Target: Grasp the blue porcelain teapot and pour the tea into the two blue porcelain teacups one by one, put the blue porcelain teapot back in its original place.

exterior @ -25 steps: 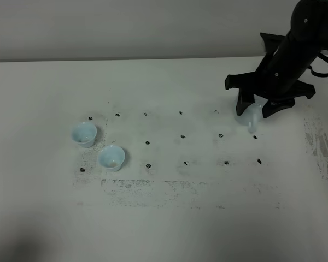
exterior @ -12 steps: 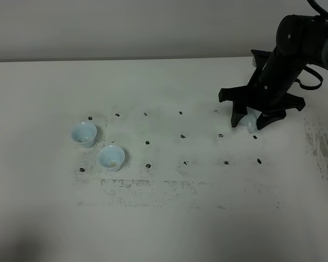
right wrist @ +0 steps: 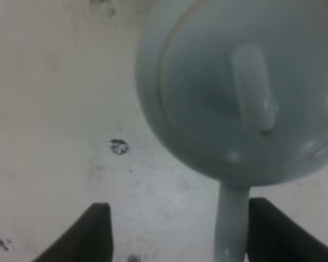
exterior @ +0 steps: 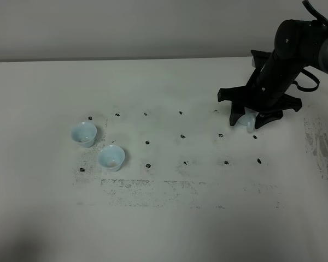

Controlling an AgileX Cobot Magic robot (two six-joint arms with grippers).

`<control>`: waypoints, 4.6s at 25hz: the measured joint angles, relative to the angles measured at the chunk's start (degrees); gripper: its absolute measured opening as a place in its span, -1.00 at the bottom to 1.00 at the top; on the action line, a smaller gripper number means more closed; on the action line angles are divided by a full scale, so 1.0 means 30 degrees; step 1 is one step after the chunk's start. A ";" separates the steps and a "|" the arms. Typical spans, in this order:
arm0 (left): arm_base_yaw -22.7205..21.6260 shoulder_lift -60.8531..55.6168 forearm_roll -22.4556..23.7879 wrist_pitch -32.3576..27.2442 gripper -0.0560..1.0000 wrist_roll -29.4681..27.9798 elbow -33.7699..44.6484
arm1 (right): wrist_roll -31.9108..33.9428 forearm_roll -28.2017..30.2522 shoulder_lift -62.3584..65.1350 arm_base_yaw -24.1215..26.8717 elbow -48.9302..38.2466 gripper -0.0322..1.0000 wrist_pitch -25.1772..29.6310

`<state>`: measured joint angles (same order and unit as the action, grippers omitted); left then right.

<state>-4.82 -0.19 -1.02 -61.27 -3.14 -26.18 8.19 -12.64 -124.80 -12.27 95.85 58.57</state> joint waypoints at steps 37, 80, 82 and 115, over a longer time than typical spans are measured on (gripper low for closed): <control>0.0000 0.0000 0.0000 0.0000 0.53 0.0000 0.0000 | 0.0009 0.1029 -0.0793 0.0000 0.1600 0.05 0.0571; 0.0000 0.0000 0.0000 0.0000 0.53 0.0000 0.0000 | -0.1014 0.2036 -0.1266 0.0000 0.1719 -0.84 0.1429; 0.0000 0.0000 0.0000 0.0000 0.53 0.0000 0.0000 | -0.1088 0.2036 -0.1266 0.0000 0.1719 -0.84 0.1413; 0.0000 0.0000 0.0000 0.0000 0.53 0.0000 0.0000 | -0.7729 0.1527 0.2275 0.0062 0.3649 -0.84 0.4036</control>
<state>-4.82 -0.19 -1.02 -61.27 -3.14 -26.18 -15.00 -8.06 -117.98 -12.08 106.80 70.67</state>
